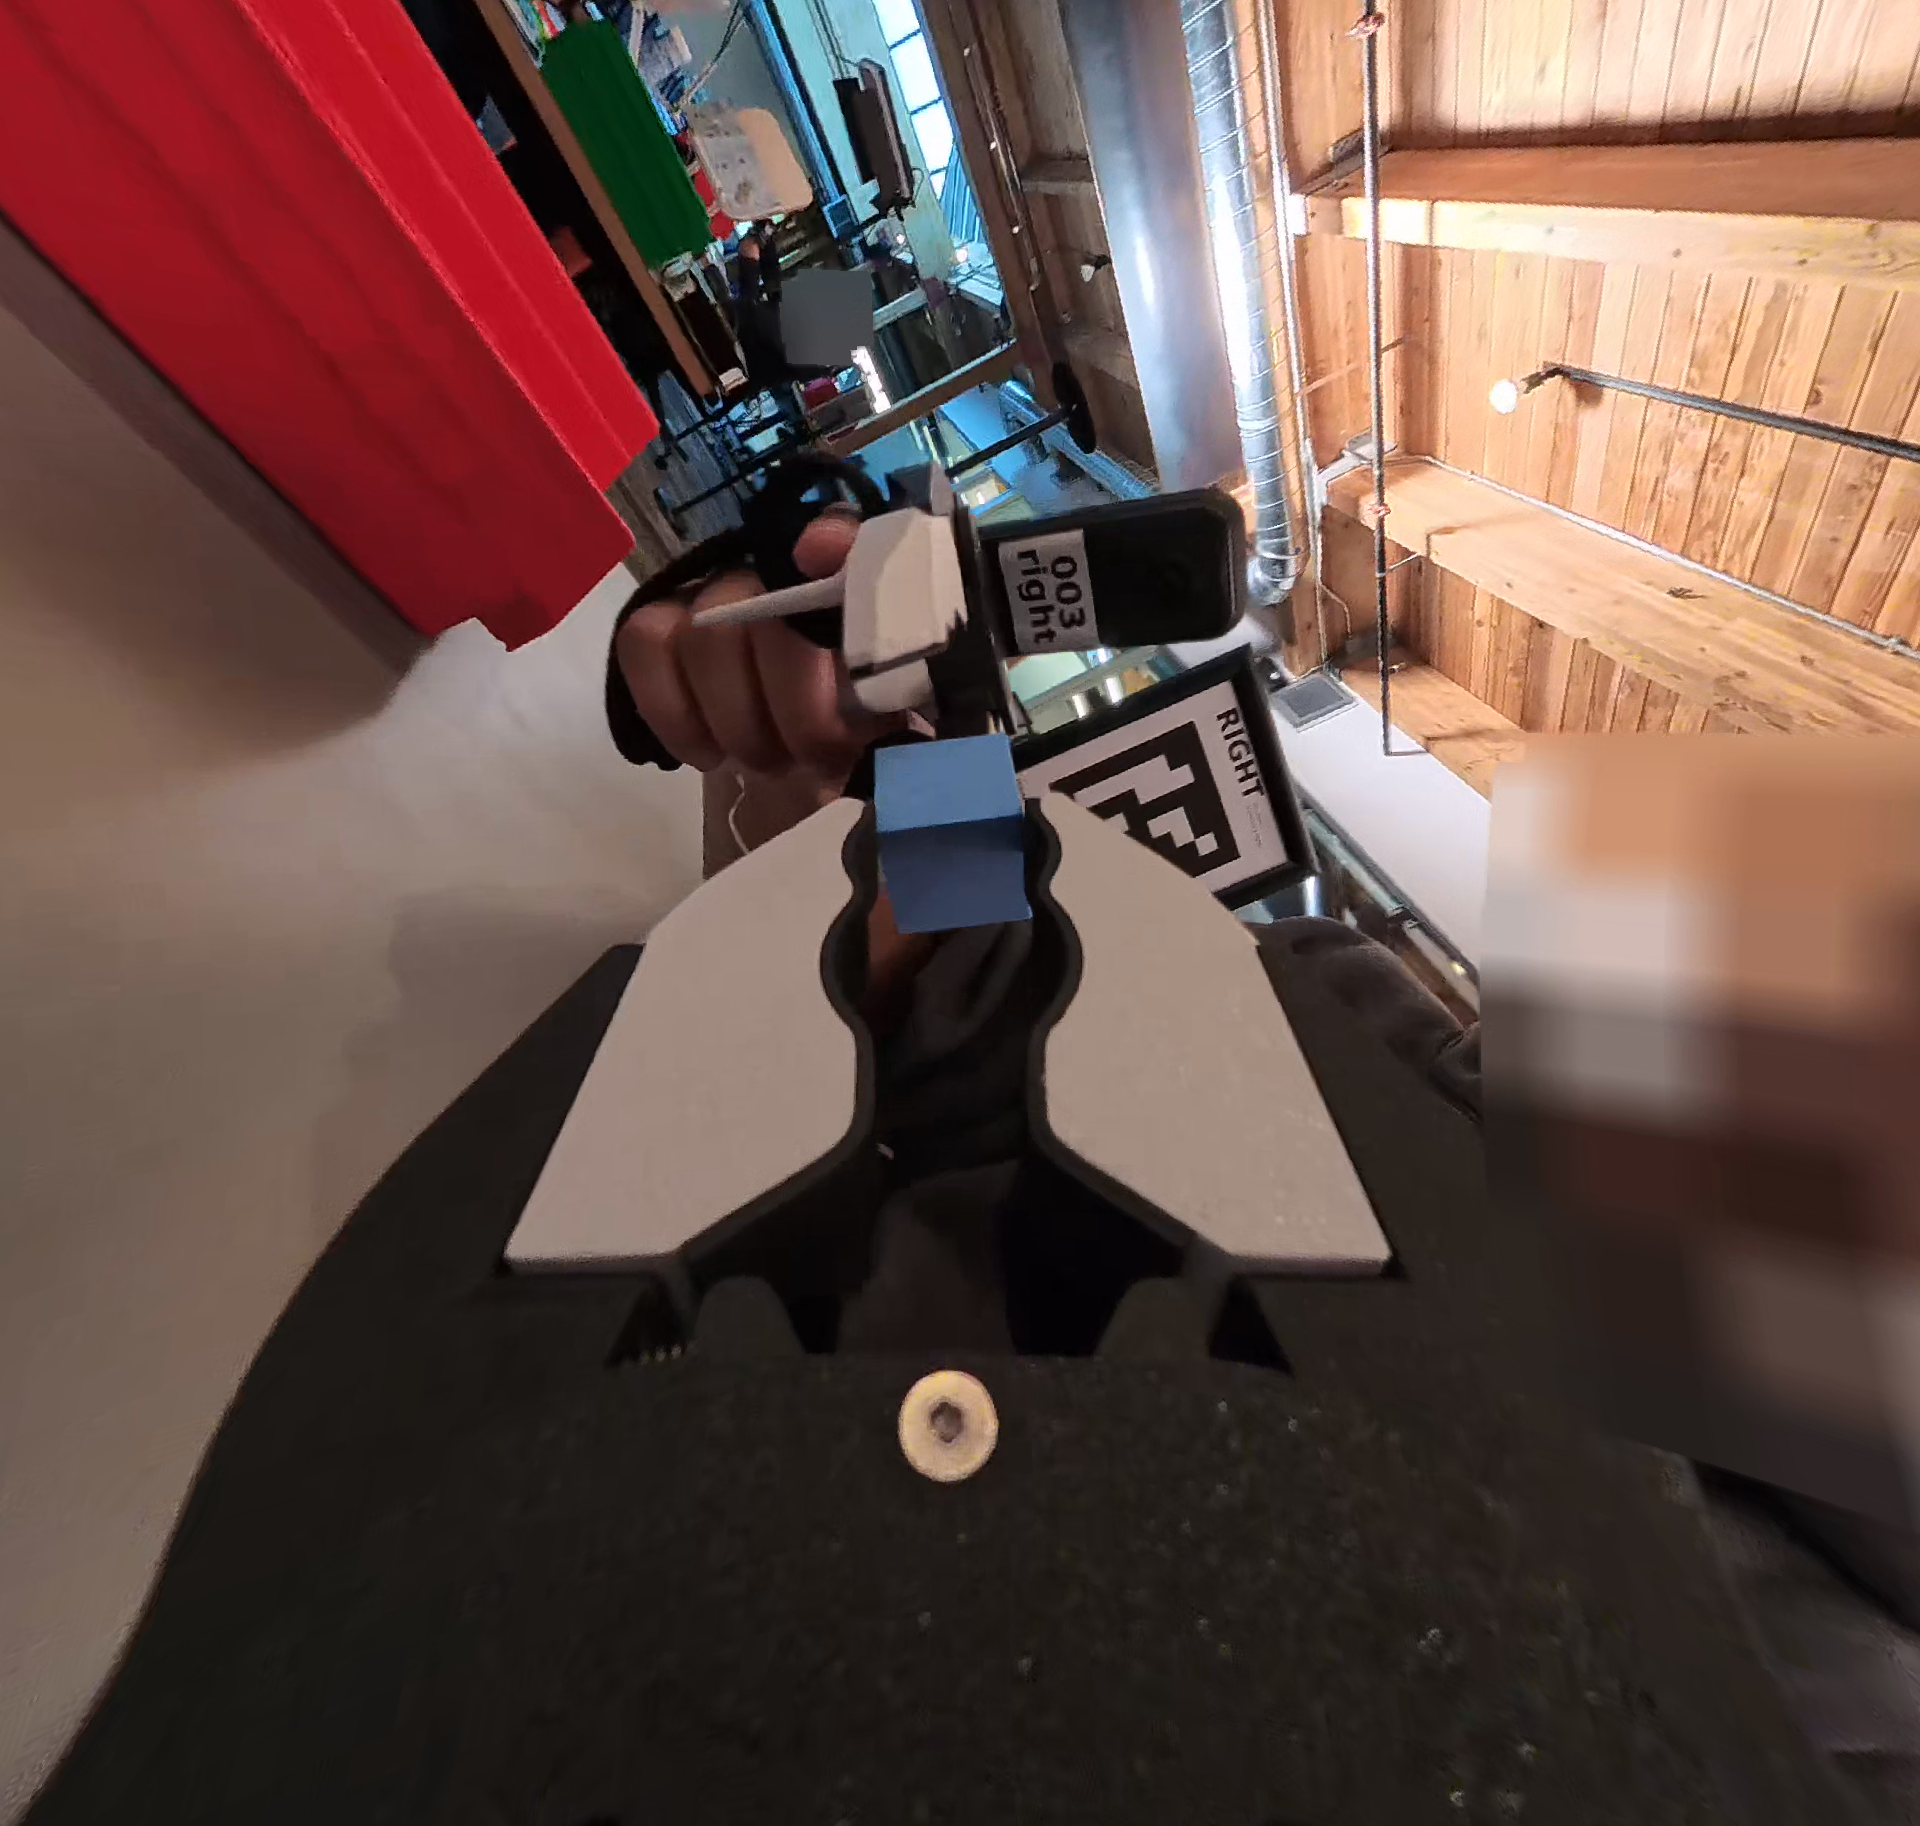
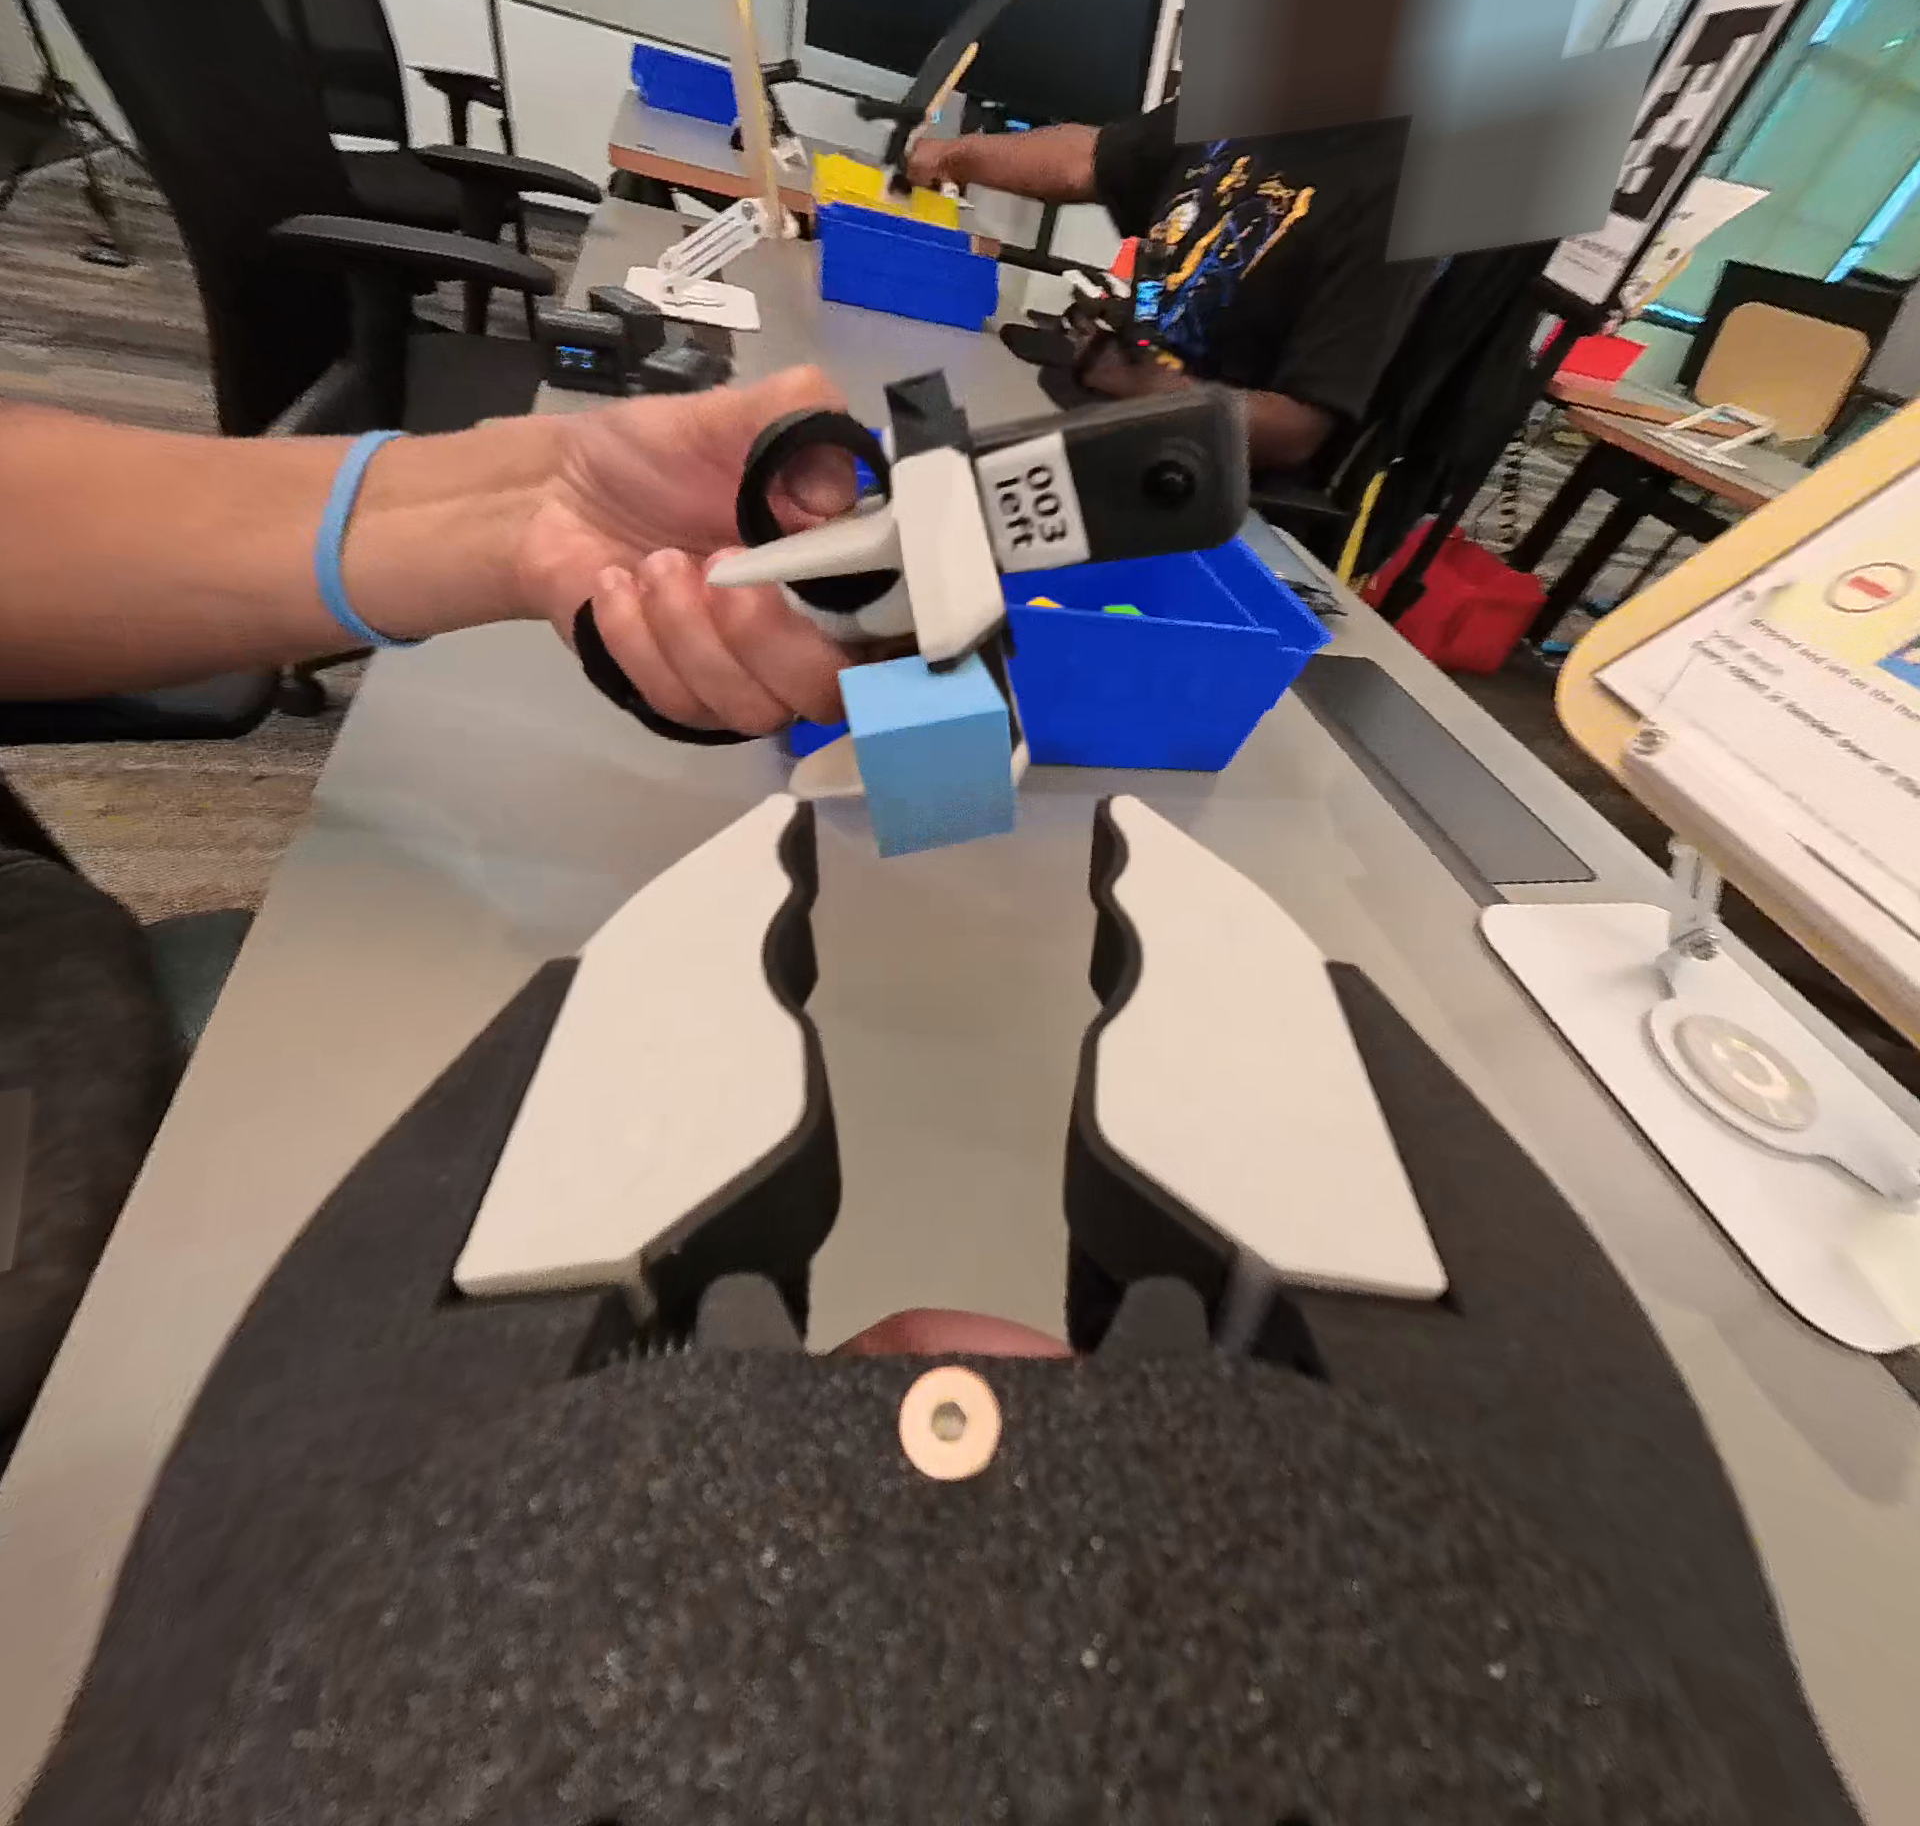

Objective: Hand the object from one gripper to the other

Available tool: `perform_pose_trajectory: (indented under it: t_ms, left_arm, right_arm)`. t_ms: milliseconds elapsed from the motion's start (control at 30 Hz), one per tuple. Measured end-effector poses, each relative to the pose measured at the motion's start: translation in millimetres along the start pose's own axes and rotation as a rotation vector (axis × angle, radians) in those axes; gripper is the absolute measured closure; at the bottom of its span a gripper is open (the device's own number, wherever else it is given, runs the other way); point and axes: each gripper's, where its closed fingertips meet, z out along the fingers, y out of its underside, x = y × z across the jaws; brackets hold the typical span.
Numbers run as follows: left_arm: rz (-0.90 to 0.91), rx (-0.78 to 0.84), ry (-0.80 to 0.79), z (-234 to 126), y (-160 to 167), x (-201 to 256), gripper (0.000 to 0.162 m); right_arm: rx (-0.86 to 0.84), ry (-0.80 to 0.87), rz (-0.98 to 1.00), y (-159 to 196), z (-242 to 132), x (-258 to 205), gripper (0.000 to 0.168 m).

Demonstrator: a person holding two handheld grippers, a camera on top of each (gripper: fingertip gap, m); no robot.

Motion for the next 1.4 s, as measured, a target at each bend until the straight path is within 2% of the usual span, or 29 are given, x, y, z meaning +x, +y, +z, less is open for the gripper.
perform_pose_trajectory:
  t_ms: [233,400,500,567,633,700,800,900,967,1033,1067,1167,1267,1400]
  left_arm:
    - [-0.096,0.026,0.068,10,4,-21,0.136]
    - [-0.108,0.011,0.111,21,9,-17,0.136]
    - [-0.109,0.007,0.15,23,8,-8,0.136]
    - [-0.064,0.007,0.093,22,8,-9,0.133]
    - [-0.009,0.006,0.0,15,10,-13,0.119]
    - [0.048,0.033,-0.093,1,14,-14,0.114]
    - [0.172,0.148,-0.291,-25,25,-22,0.1]
    - [0.27,0.213,-0.452,-46,55,-28,0.102]
    - [0.313,0.235,-0.539,-60,79,-33,0.105]
    - [0.372,0.268,-0.68,-78,102,-47,0.108]
    - [0.394,0.28,-0.74,-85,113,-55,0.109]
    - [0.38,0.264,-0.808,-94,128,-65,0.109]
    - [0.439,0.345,-0.82,-103,110,-51,0.105]
    - [0.426,0.408,-0.814,-117,103,-48,0.105]
  right_arm:
    - [0.031,0.007,0.04,8,0,2,0.121]
    - [-0.02,-0.025,0.011,20,2,-9,0.14]
    - [0.022,-0.012,-0.012,10,-1,-10,0.14]
    - [0.037,-0.016,-0.015,6,-3,-11,0.14]
    - [0.047,-0.008,-0.014,0,-7,-8,0.14]
    - [0.057,0.02,-0.016,-9,-19,0,0.14]
    - [0.049,0.156,-0.024,-24,-57,33,0.14]
    - [-0.032,0.394,-0.003,-22,-115,91,0.14]
    - [-0.116,0.585,0.064,-5,-162,137,0.14]
    - [-0.241,0.79,0.191,27,-209,180,0.14]
    - [-0.305,0.828,0.271,46,-222,192,0.14]
    - [-0.527,0.824,0.472,112,-235,218,0.14]
    - [-0.827,0.754,0.589,187,-233,229,0.139]
    - [-1.07,0.575,0.685,241,-216,215,0.14]
